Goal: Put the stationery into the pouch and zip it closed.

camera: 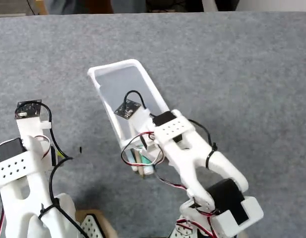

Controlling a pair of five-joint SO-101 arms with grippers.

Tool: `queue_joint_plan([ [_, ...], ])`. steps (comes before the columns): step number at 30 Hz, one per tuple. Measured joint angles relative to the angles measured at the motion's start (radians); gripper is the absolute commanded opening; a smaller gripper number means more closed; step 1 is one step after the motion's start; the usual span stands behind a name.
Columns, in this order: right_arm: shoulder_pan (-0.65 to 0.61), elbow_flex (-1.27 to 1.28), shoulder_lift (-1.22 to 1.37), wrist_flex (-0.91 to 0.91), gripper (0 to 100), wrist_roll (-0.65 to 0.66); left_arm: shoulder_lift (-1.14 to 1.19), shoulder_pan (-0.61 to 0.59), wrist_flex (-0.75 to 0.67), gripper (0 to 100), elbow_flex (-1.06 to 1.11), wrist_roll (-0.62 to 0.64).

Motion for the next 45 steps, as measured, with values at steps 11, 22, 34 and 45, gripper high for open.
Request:
queue_joint_plan([
  [11,0.0,0.0,0.003,-0.048,9.2,0.002,0.0,0.0,0.0,18,0.0,0.0],
  [22,0.0,0.0,0.003,-0.048,1.2,0.003,0.005,0.0,0.0,18,0.0,0.0],
  [34,0.0,-0.157,0.005,0.041,1.2,0.003,0.005,0.0,0.0,18,0.0,0.002],
  [45,-0.002,-0.489,0.005,0.247,1.3,0.003,0.005,0.023,0.0,32,-0.072,0.147],
])
